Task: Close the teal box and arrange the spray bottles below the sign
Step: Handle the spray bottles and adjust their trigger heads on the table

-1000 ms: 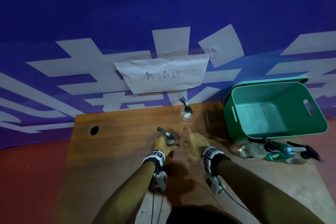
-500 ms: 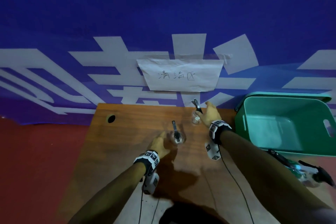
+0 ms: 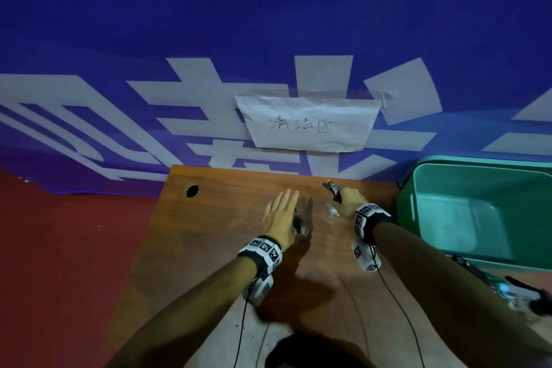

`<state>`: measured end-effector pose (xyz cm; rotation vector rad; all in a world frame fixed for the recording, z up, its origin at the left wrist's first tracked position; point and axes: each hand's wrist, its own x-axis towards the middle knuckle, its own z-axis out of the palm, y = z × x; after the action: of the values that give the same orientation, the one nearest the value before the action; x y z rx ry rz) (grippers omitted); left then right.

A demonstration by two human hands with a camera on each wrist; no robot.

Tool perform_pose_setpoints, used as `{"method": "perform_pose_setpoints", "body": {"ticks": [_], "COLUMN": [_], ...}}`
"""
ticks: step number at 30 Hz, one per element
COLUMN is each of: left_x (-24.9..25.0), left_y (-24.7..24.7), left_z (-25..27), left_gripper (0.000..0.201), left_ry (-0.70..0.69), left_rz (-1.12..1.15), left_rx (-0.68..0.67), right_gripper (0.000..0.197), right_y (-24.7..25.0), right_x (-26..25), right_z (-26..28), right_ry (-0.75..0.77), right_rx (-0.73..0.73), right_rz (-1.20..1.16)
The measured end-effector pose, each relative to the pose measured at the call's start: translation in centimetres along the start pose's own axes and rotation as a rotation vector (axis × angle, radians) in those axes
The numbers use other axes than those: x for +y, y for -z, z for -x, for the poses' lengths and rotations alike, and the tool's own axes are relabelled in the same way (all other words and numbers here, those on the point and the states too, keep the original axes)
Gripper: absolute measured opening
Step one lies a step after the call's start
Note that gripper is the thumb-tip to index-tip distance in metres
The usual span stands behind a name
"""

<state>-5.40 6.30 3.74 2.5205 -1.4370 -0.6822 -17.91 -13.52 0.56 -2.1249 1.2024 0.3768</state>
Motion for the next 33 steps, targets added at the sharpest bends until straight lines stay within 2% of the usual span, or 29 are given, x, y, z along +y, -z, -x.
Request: {"method": "perform_pose_setpoints", "body": {"ticks": [3,6,7,9,10,11,13,15,17,21,25,30,33], "left_x": [2.7,6.0,7.0,8.4,8.8,8.9,8.8,8.5,8.4,7.9,7.4,7.6,7.7], "left_y": [-0.4,-1.4,-2.1,-4.1,-5.1,-6.4,-8.6,-10.4,-11.2,-12.1,-12.8,-11.6,-11.0], "left_z": [0.1,0.7,0.8,1.1,1.2,1.1,0.9,0.7,0.6,-0.4,-1.2,-2.6,-2.9], "left_gripper": [0.102,0.067,0.054,0.040,0.045,0.057,0.078,0.087,0.083,0.069,0.064,0.039,0.040], "left_ry": [-0.101,-0.150,-0.141,-0.068,-0.020,0.011,0.039,0.040,0.039,0.049,0.039,0.005,0.005], "left_rz": [0.005,0.045,0.036,0.019,0.028,0.025,0.050,0.120,0.180,0.209,0.127,0.050,0.086], "left_rx": [0.056,0.074,0.040,-0.109,-0.182,-0.235,-0.280,-0.326,-0.381,-0.387,-0.358,-0.354,-0.352], "right_gripper": [0.011,0.006,0.013,0.048,0.057,0.057,0.047,0.033,0.025,0.034,0.024,0.030,0.035], "right_y": [0.1,0.0,-0.1,-0.9,-1.2,-1.5,-2.6,-2.3,-3.3,-6.4,-3.6,-3.1,-2.6], "right_x": [1.8,3.6,4.1,5.3,5.8,6.5,7.8,7.5,8.3,11.6,8.5,7.5,6.9], "right_z": [2.0,4.5,5.3,6.3,6.9,7.2,7.5,9.1,9.3,6.2,8.0,7.6,7.3], "right_ry": [0.019,0.057,0.087,0.159,0.149,0.128,0.098,0.051,0.010,-0.026,0.006,0.005,-0.003], "right_rx": [-0.086,-0.113,-0.132,-0.137,-0.139,-0.148,-0.147,-0.169,-0.190,-0.186,-0.171,-0.138,-0.093], "right_rz": [0.042,0.013,0.025,0.029,0.010,-0.024,-0.055,-0.093,-0.099,-0.112,-0.024,0.013,0.023]}}
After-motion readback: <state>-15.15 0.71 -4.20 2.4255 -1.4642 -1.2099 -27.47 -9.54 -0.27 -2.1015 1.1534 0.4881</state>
